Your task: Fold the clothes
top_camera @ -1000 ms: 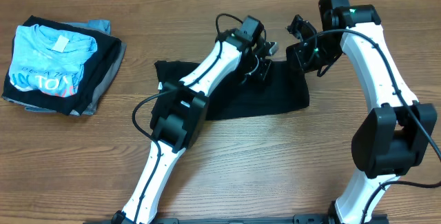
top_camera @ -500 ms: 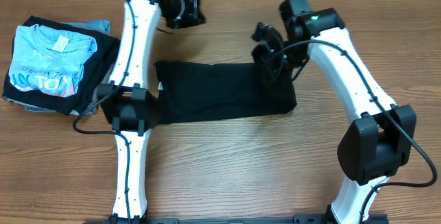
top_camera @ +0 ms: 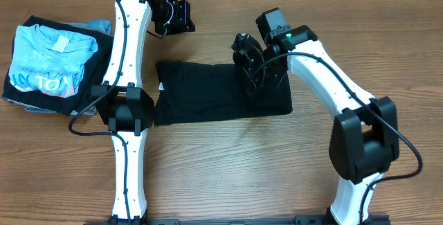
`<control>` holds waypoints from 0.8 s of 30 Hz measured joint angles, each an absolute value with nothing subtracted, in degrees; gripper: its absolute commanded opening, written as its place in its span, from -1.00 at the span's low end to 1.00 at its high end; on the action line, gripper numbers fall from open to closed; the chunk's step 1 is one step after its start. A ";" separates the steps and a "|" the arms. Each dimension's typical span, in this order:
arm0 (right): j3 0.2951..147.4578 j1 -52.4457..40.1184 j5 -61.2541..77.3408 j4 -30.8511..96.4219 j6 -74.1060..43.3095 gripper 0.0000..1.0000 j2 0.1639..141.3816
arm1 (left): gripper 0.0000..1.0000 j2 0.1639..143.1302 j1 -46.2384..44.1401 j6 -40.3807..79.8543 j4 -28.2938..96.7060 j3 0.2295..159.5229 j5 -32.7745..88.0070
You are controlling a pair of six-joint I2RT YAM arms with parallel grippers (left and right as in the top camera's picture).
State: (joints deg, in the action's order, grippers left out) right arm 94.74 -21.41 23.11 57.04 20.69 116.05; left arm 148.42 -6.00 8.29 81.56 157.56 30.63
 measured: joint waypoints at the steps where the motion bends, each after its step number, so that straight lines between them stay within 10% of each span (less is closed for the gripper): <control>1: 94.67 -21.47 23.59 56.95 20.67 -0.79 116.79 | -0.92 148.42 -6.00 8.10 81.65 157.56 30.44; 12: 94.28 -22.65 30.09 51.66 21.02 0.40 119.55 | -0.92 148.42 -6.00 7.29 82.67 157.56 29.71; 17: 94.32 -22.02 30.70 55.44 20.80 0.08 119.55 | -0.92 148.42 -6.00 6.85 84.40 157.58 29.71; 19: 94.45 -20.95 31.53 57.08 20.95 -0.86 119.55 | -0.92 148.42 -6.02 5.98 85.23 157.58 29.74; 24: 94.04 -19.05 34.98 56.97 20.40 -0.92 119.52 | -0.92 148.42 -8.49 2.24 83.24 157.58 29.74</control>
State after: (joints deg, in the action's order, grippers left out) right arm 94.04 -19.05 34.98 56.97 20.40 119.52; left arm 148.42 -8.49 2.24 83.24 157.58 29.74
